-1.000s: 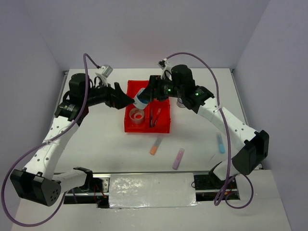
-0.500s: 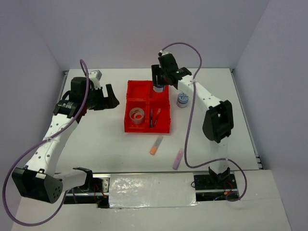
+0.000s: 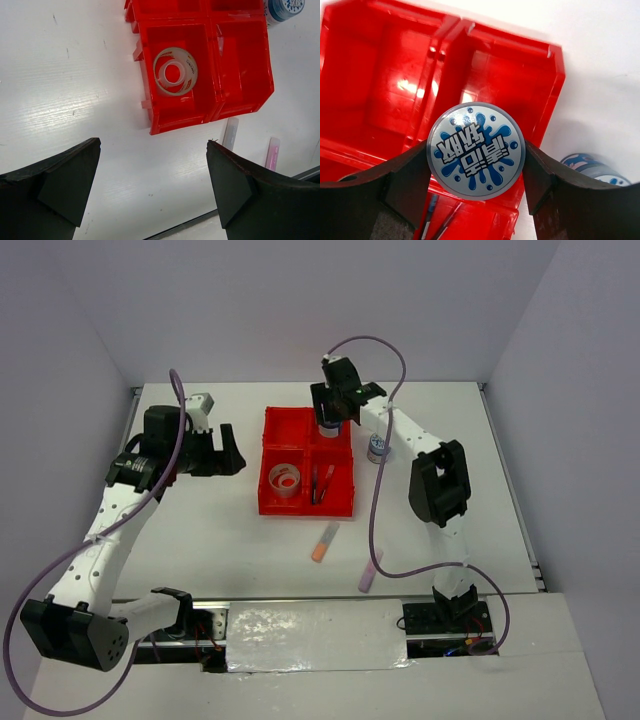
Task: Sort the stationery into containers
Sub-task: Place the stationery in the storage box, then pick up the stationery from the center of the board.
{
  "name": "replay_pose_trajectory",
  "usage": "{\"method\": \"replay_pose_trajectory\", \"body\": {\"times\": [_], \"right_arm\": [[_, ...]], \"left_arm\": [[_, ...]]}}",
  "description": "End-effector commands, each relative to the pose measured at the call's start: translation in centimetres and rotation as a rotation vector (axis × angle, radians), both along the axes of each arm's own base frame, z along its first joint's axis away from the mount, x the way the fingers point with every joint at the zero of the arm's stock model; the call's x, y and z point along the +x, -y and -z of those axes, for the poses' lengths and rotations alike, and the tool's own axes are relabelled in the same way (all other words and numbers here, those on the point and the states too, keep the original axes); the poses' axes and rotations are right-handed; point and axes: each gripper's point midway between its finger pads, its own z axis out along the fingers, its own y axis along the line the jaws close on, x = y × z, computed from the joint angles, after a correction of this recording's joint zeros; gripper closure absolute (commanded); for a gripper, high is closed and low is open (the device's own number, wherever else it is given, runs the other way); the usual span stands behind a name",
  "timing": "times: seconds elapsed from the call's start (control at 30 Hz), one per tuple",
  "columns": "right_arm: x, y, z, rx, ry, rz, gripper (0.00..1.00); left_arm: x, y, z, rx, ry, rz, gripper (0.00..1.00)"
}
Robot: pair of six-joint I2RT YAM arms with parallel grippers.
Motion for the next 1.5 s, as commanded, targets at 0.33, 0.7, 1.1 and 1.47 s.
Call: {"method": "replay_pose_trajectory", "body": {"times": [0.33,0.7,1.1,1.47], "right_arm": [[-1.5,-0.3,0.3,0.014,0.019,-0.022,0.64],[-2.3,-0.9,-2.7,0.066,0.048,-0.039,0.01],[-3.1,6.7,-8.3,0.036,0.086,0.193,0.0],[-3.0,12.5,-1.4,-0.047,-0.07,0.317,0.0]], "left_arm": [[0.4,1.2,0.0,-0.021,0.004,0.08,0.01],[0.1,1.7,0.7,-0.047,-0.006,0.098,0.01],[0.2,0.9,1.1,-0.028,-0.047,0.029,0.01],[-1.5,0.0,2.9,0.006,-0.115,0.003,0.01]]}}
